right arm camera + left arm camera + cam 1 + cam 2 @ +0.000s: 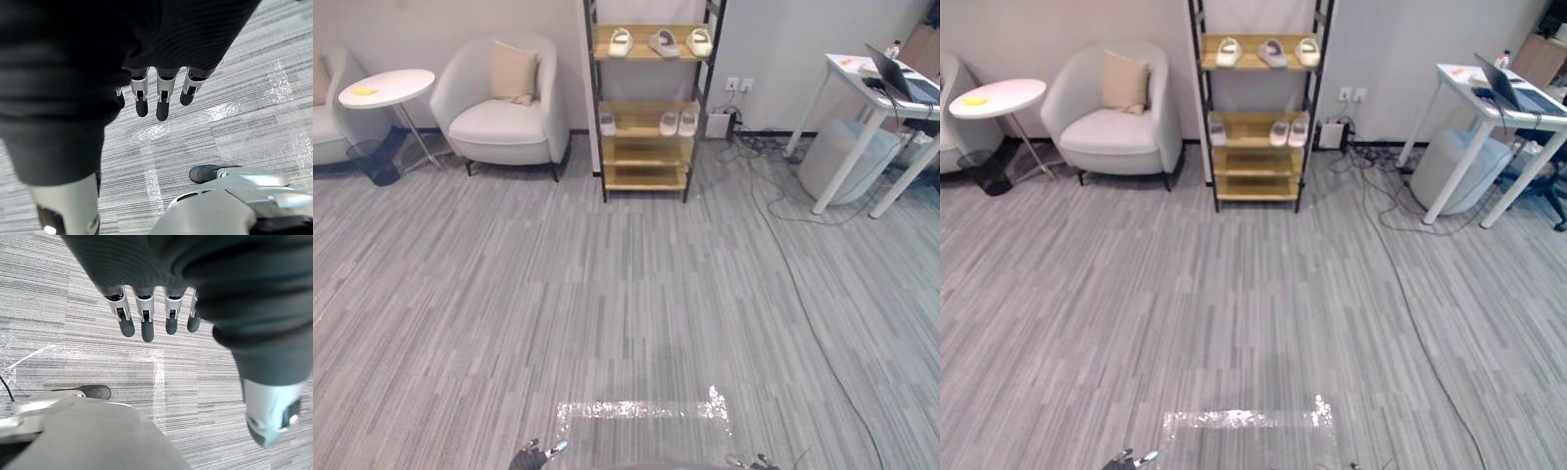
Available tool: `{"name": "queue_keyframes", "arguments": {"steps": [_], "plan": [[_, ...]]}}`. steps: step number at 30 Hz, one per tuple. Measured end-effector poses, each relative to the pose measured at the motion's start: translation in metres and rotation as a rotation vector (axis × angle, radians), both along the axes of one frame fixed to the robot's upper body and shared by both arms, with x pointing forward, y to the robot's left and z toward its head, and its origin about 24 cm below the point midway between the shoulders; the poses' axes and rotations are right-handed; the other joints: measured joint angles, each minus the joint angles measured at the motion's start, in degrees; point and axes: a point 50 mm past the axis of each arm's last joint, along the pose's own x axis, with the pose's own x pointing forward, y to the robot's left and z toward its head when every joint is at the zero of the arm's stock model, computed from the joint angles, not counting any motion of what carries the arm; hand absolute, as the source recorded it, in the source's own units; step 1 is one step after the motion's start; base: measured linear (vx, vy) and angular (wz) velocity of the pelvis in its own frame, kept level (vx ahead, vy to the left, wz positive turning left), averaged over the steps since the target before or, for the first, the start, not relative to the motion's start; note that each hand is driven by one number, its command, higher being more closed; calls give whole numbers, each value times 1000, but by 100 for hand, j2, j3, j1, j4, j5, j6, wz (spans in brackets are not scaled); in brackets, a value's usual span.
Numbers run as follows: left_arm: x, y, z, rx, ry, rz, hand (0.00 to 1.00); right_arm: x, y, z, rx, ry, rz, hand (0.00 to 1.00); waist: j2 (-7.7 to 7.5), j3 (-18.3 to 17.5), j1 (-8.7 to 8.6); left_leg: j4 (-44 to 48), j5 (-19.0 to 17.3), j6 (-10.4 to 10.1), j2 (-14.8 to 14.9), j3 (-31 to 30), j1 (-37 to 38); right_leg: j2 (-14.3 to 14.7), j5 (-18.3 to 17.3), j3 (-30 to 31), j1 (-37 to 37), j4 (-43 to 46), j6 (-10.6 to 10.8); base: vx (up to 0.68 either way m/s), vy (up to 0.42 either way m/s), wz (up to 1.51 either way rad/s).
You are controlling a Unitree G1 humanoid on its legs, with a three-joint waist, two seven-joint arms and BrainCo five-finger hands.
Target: Organize the slippers on the shoe rack
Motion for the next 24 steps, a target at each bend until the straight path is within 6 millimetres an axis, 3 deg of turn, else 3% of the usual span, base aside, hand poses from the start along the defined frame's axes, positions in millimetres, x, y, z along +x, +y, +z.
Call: {"name": "queue_keyframes", "arguments": {"steps": [7, 24], "plan": [[-1, 4, 1, 11, 3, -4, 0, 3, 4, 0, 8, -5, 9, 0, -112, 18, 20, -116, 76, 16, -12, 21, 23, -12, 2, -3, 2, -41, 3, -56, 1, -1], [-1, 7, 1, 19, 9, -4, 0, 3, 8, -1, 17, -7, 7, 0, -204, 83, 17, -290, 139, 19, -18, 20, 102, -7, 1, -9, -1, -43, 8, 0, 0, 0]]}}
